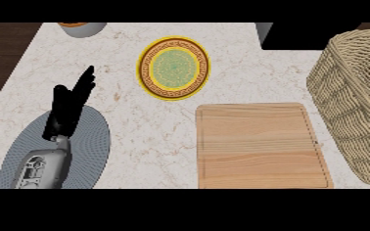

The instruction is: Pick the bell pepper from the cutting board and place it in the basket

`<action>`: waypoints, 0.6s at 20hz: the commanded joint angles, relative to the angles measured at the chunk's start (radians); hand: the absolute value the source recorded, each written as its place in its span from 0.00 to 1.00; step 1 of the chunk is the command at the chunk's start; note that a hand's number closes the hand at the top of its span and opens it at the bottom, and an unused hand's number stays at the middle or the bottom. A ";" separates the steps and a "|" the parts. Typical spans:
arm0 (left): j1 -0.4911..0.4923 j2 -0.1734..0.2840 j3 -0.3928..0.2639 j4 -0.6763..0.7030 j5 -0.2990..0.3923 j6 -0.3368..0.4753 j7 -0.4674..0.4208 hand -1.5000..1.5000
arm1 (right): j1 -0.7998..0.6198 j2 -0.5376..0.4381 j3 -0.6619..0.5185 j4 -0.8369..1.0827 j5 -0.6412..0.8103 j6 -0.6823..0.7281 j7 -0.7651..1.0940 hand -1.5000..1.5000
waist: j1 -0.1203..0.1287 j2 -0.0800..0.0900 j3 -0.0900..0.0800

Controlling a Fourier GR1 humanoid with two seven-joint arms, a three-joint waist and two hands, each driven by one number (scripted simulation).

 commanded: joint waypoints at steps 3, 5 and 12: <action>-0.013 0.002 0.012 0.035 0.005 -0.010 -0.032 0.50 | -0.003 0.049 -0.039 0.121 -0.038 -0.130 -0.107 0.00 | 0.000 0.001 0.000; -0.038 0.034 0.034 0.035 0.006 -0.017 0.001 0.50 | 0.037 0.094 -0.053 0.008 -0.072 -0.144 -0.083 0.00 | -0.009 -0.002 -0.001; -0.020 0.001 0.015 0.026 0.014 -0.020 0.000 0.50 | 0.007 0.068 -0.198 0.031 -0.142 -0.289 -0.085 0.00 | -0.012 -0.003 -0.001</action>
